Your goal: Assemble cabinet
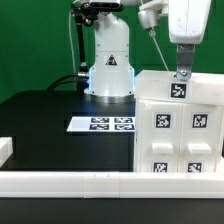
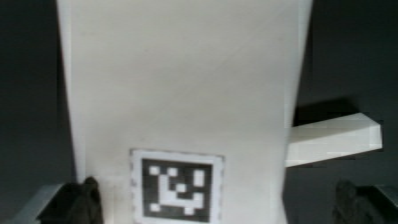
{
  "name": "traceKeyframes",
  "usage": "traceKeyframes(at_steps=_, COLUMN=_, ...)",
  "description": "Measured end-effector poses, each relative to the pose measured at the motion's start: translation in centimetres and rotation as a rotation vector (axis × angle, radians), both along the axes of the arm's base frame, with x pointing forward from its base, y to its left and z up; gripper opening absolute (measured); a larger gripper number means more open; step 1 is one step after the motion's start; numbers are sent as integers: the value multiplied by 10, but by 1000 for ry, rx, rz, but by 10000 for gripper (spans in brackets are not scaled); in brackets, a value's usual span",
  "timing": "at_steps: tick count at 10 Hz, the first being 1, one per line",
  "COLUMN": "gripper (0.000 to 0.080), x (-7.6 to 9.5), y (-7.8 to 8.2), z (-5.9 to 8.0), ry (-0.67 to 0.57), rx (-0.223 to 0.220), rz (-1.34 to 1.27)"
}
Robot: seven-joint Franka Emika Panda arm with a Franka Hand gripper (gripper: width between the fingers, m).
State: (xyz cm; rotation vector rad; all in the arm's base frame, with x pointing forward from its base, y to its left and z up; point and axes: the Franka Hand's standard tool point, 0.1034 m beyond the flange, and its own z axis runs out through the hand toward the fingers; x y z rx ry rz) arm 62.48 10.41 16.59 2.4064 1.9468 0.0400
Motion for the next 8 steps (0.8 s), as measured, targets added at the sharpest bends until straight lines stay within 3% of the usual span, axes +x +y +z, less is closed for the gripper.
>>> traceKeyframes(at_steps=8, gripper=649, x=-5, y=-1, z=-2, ry=57, rx=-11, rz=-148)
